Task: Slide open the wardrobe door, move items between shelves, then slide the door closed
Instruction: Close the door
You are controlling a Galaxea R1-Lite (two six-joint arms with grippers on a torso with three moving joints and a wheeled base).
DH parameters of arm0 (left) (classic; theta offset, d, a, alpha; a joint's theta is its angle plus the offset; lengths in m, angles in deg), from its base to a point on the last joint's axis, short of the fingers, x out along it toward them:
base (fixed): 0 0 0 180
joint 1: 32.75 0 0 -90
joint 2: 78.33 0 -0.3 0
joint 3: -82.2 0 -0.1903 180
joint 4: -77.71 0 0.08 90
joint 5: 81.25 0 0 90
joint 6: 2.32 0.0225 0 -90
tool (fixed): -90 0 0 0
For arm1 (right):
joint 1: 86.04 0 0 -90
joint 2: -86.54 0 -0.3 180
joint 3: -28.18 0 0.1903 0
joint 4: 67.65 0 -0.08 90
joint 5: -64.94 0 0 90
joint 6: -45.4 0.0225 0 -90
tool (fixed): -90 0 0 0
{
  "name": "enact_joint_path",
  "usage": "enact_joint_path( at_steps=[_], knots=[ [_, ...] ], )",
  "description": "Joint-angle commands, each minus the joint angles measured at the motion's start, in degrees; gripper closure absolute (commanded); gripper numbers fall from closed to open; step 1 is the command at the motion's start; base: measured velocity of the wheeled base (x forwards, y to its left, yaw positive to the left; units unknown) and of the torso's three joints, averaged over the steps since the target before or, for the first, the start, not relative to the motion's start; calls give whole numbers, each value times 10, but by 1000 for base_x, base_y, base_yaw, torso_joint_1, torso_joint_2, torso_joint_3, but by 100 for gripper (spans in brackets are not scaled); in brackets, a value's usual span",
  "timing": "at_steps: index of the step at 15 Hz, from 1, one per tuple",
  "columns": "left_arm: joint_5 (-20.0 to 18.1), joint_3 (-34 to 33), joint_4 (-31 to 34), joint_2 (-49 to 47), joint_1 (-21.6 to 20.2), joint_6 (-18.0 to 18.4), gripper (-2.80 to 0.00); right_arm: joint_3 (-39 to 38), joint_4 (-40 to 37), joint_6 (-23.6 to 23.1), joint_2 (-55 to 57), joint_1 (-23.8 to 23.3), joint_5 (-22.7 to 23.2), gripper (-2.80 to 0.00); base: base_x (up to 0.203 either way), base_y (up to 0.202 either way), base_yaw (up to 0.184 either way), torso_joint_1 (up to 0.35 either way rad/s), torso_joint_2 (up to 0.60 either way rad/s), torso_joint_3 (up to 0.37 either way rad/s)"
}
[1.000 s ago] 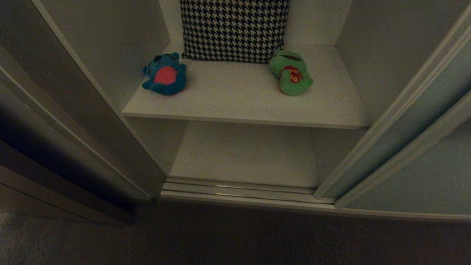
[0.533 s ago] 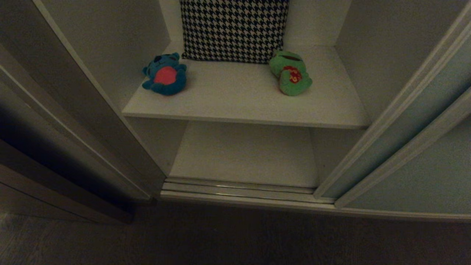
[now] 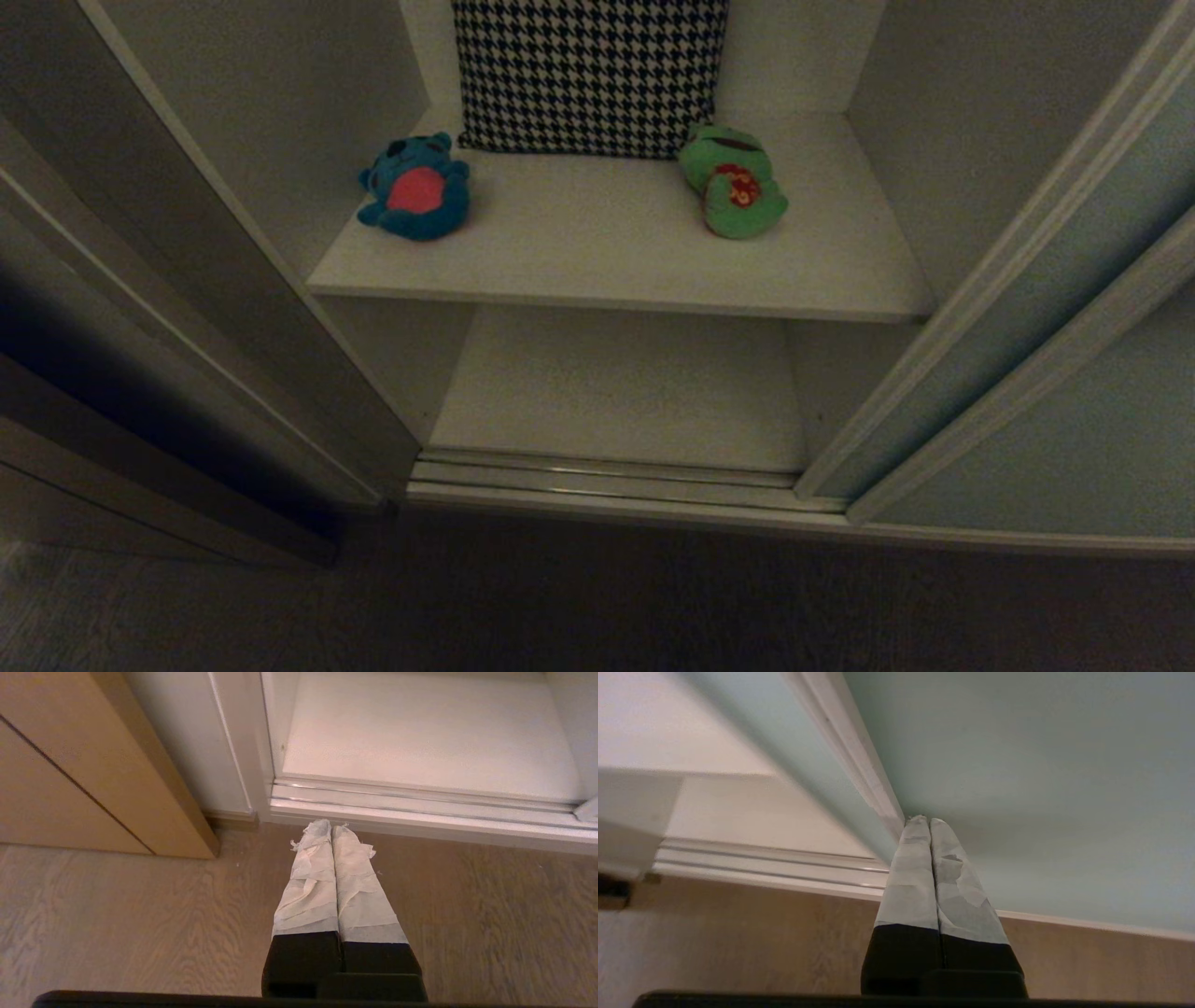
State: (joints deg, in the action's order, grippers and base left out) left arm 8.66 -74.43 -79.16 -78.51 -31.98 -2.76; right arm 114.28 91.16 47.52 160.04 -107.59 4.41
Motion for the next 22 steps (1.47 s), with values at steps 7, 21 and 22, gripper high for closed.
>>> enact_joint_path(
  at_steps=[7, 21, 22],
  knots=[
    [0, 0, 0, -1, 0, 0, 0, 21, 0, -2, 9, 232, -108, 0, 0, 0, 0, 0, 0, 0],
    [0, 0, 0, -1, 0, 0, 0, -95, -11, -46, -159, 431, -183, 0, 0, 0, 0, 0, 0, 0],
    [0, 0, 0, -1, 0, 0, 0, -101, -13, -46, -165, 428, -186, 0, 0, 0, 0, 0, 0, 0]
  ],
)
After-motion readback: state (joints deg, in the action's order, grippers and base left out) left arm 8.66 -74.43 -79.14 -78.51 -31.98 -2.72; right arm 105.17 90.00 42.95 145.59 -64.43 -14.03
